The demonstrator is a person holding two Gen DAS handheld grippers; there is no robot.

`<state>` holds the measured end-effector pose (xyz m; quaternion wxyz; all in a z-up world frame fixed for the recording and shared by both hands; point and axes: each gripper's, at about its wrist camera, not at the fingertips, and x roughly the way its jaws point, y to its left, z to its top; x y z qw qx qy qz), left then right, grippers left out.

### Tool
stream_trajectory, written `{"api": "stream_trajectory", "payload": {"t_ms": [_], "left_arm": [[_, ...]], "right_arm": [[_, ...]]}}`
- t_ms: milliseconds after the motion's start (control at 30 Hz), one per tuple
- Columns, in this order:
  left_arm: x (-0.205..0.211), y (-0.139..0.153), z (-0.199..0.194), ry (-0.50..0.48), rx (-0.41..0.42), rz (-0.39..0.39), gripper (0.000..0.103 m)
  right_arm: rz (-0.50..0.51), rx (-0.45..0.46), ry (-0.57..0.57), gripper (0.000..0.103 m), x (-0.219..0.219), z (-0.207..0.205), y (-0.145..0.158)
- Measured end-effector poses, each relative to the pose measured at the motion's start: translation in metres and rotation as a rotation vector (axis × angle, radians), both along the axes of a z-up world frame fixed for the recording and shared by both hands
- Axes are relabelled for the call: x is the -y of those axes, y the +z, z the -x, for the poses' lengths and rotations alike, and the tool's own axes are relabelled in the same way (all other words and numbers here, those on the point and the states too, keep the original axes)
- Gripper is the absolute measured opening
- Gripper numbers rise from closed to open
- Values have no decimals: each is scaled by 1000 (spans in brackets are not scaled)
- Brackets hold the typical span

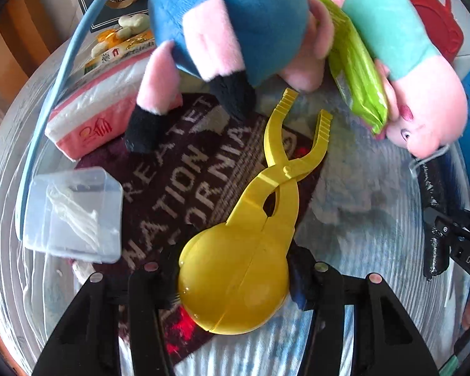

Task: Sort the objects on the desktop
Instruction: 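Move left gripper to the yellow snowball maker while right gripper approaches the black trash-bag roll, then grasp the yellow snowball maker with left gripper while right gripper grasps the black roll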

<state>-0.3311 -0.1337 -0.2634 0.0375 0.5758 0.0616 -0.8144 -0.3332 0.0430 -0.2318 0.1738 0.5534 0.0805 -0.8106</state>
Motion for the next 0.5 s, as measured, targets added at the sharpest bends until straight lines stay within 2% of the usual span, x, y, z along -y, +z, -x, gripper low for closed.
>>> {"api": "stream_trajectory", "payload": {"t_ms": [67,167,267,367,467,500], "left_arm": [[-17,-1,-16,-32,1,1,51],[-42,-1,-39,-67,-3,57,52],[-61,-6,-58,-92,37,-43,51],[-85,-12,-71,-139,37,-1,52],[-100,-15,-76,-177,46,4,51],[-105,-16,-77,-189,49,25,52]], "right_arm": [[13,28,22,35,-1,-13,-2],[25,57,43,35,-5,-36,-5],[34,95,38,35,-13,-55,-5],[27,113,46,35,-21,-71,-5],[9,124,57,36,-27,-81,-4],[7,123,50,40,-29,-83,-4]]}}
